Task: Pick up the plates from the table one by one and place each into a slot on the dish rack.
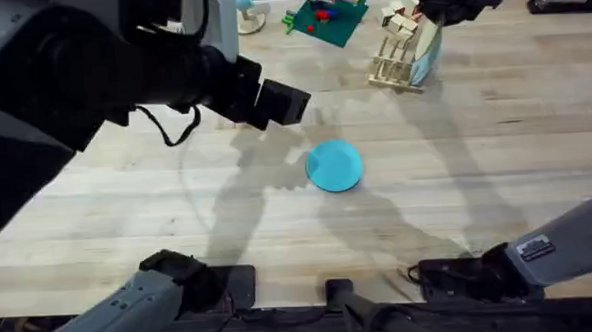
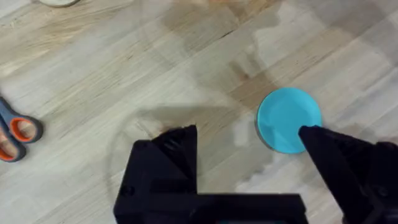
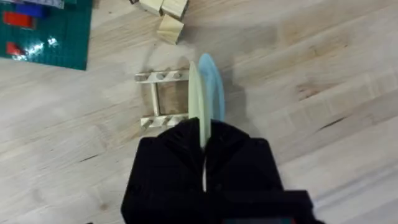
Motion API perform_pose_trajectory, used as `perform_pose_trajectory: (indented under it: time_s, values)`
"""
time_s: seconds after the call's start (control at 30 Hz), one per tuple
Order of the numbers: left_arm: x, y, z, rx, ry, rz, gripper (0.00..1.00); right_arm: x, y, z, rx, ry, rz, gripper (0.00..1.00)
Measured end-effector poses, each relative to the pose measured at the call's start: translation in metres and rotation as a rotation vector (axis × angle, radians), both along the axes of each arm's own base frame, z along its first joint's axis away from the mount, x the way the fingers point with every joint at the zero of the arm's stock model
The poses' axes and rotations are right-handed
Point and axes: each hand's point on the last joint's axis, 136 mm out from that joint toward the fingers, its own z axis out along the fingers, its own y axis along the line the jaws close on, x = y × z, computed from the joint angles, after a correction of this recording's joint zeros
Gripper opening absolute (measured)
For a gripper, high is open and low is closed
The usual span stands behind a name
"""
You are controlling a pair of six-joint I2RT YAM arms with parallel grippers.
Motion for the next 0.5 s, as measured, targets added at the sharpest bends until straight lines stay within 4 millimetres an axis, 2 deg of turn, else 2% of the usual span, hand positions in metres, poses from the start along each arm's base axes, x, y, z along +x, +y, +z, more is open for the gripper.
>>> perform_pose_trajectory:
  time_s: [0.2, 0.5]
  values:
    - [0.0, 0.0, 0.0, 0.0, 0.0, 0.0, 0.994, 0.005, 0.001, -0.005, -0.008, 0.005, 0.019, 0.031]
    - [0.0, 0.0, 0.0, 0.0, 0.0, 0.0, 0.995, 0.015, 0.003, -0.039, -0.029, 0.076, 0.028, 0.031]
